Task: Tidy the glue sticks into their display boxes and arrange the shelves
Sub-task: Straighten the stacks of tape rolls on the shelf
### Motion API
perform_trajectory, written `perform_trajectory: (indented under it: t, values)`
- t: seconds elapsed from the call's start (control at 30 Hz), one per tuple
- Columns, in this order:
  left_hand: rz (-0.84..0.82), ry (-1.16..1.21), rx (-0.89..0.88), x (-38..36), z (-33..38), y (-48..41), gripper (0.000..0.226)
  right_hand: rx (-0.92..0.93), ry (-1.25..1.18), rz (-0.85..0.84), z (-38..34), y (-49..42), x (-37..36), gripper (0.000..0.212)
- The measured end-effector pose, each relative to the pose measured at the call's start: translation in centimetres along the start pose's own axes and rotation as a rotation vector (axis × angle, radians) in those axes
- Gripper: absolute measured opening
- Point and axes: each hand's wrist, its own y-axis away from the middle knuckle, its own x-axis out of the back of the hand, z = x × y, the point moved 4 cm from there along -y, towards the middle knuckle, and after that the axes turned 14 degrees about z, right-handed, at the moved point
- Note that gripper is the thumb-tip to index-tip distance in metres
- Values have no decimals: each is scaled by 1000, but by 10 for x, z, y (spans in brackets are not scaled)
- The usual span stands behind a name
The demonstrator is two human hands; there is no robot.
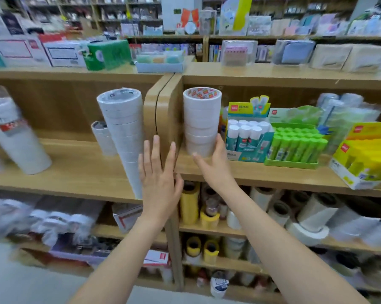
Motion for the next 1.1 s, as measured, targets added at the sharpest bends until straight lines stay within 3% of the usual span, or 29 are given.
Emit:
perform_trajectory:
  t: [0.1, 0.27, 0.6, 0.7, 0.87, 1.1]
  values:
    - [2, 36, -57, -1, -8, -1, 82, -78, 3, 63, 2, -10, -14, 96]
    - [42, 31, -148, -7, -19, -1, 82, -105, 87, 162, 10, -12, -15, 92]
    - [66, 41, -234, -16, -35, -1, 91, -115, 35, 281, 7, -16, -23, 90]
    - [65, 62, -240, -16, -37, -1, 91, -91, 73, 280, 7, -14, -21, 84]
    - [49, 79, -251, -14, -38, -2, 90, -102, 16, 238, -5, -19, -33, 103]
    - [16, 90, -257, -13, -40, -2, 89, -64, 64, 303, -2, -8, -22, 94]
